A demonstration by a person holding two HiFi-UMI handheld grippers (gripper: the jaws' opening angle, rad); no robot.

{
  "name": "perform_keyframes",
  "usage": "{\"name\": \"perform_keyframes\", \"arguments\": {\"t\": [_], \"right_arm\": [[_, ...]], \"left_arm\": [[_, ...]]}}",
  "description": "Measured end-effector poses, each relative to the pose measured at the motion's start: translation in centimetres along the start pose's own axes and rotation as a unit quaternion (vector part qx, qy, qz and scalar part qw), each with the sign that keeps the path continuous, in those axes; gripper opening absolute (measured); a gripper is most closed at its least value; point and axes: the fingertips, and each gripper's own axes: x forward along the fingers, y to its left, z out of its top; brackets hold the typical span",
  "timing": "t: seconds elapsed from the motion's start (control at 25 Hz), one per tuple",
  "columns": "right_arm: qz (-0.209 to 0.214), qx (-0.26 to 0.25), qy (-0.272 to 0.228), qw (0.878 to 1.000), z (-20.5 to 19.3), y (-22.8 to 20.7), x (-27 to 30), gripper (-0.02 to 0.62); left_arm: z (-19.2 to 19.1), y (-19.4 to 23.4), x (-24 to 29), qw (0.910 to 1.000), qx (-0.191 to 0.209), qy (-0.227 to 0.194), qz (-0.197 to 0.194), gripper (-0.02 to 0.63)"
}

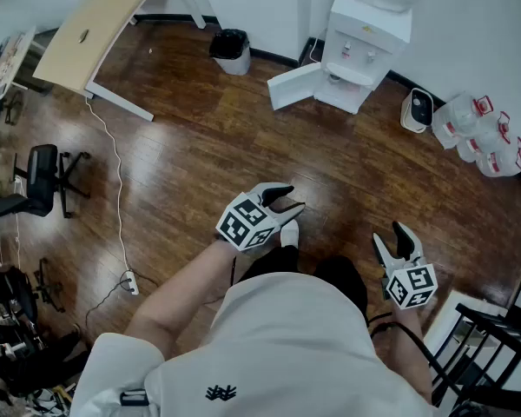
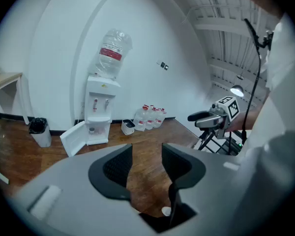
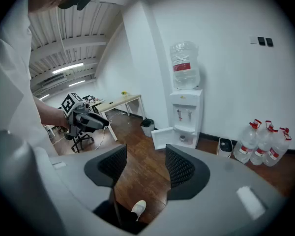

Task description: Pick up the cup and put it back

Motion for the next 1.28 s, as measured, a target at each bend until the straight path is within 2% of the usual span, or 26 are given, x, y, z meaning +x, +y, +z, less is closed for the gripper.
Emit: {"name": "perform_keyframes", "arguments": {"t": [0.12, 0.32, 0.52, 0.68, 0.8, 0.96, 1.28], "right_arm": [[0.018, -0.015, 0.005, 1.0, 1.9, 0.6, 3.3, 0.25], [0.044, -0.035, 0.013, 0.998, 4.9, 0.2, 8.6, 0.25], [0.068, -0.047, 0.014, 0.996, 6.8, -2.9, 15.3, 0.25], [0.091, -0.058, 0.025, 0.994, 7.0, -6.9, 23.2, 0.25], [0.101, -0.063, 0.039, 0.992, 5.9, -11.0, 30.5, 0.298], [0.112, -0.081, 0.053, 0.989, 3.4, -16.9, 41.7, 0.299], [0.066, -0.073, 0.051, 0.994, -5.8, -27.1, 63.2, 0.322]], "left_arm": [[1.3, 2.6, -0.6, 0.9998, -0.006, -0.011, 0.012, 0.17], [2.2, 6.4, -1.4, 0.9975, -0.044, -0.028, 0.047, 0.17], [3.6, 9.9, -0.1, 0.9945, -0.058, -0.034, 0.08, 0.17], [5.2, 13.4, 2.8, 0.9908, -0.078, -0.034, 0.105, 0.17], [5.9, 16.2, 6.3, 0.9881, -0.098, -0.036, 0.113, 0.17], [5.8, 20.4, 12.3, 0.9862, -0.107, -0.044, 0.119, 0.17], [1.0, 29.6, 21.8, 0.9861, -0.084, -0.084, 0.116, 0.173]]}}
